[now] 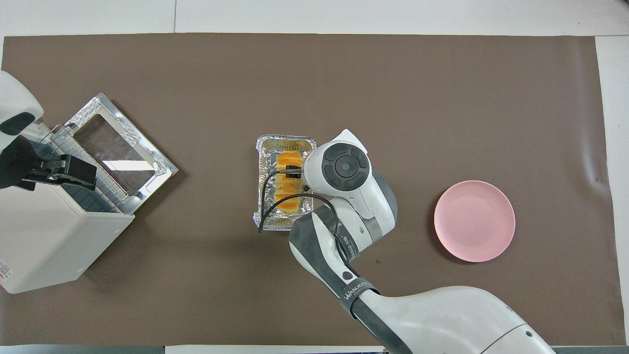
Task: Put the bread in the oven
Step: 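Grasp the foil tray with the left gripper while the right gripper withdraws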
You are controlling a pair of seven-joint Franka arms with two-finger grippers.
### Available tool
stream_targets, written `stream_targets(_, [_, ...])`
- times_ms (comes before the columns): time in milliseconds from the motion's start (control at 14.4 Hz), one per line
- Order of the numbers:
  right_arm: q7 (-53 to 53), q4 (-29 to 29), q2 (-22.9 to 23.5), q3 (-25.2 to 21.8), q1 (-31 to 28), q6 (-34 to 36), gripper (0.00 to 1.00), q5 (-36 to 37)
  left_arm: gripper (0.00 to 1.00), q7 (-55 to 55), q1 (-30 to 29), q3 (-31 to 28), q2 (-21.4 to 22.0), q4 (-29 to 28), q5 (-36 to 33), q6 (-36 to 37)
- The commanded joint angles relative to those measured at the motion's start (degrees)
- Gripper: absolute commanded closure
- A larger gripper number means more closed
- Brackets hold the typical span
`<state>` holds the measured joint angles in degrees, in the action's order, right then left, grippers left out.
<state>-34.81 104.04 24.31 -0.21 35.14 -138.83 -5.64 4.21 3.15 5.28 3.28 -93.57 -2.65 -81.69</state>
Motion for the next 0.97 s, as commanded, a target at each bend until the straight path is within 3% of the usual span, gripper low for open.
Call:
stream_targets(0, [-4.2, 0.8, -2.2, 0.0, -0.2, 1.5, 0.0, -1.4, 0.0, -0.7, -0.2, 0.4, 2.2, -2.3, 1.1, 0.0])
stream_targets(277, [-4.3, -3.3, -4.9, -0.5, -5.2, 10.6, 0.0, -1.3, 0.0, -0.1, 3.6, 1.0, 2.2, -2.6, 1.2, -2.3])
stream_targets(554, [4.7, -3.2, -10.0, -0.6, -14.0, 15.5, 0.0, -1.4, 0.0, 11.0, 13.3, 1.0, 1.8, -6.0, 1.2, -14.1])
stream_targets(832, [17.2, -3.2, -13.5, -0.6, -21.9, 20.7, 0.0, -1.3, 0.0, 16.6, 22.7, 1.0, -6.2, -3.3, 2.8, -21.9])
stream_targets(901, [19.7, -3.2, -14.0, -0.6, -22.9, 21.6, 0.0, -1.3, 0.0, 20.3, 25.7, 0.9, -10.7, -0.2, 3.1, -22.6])
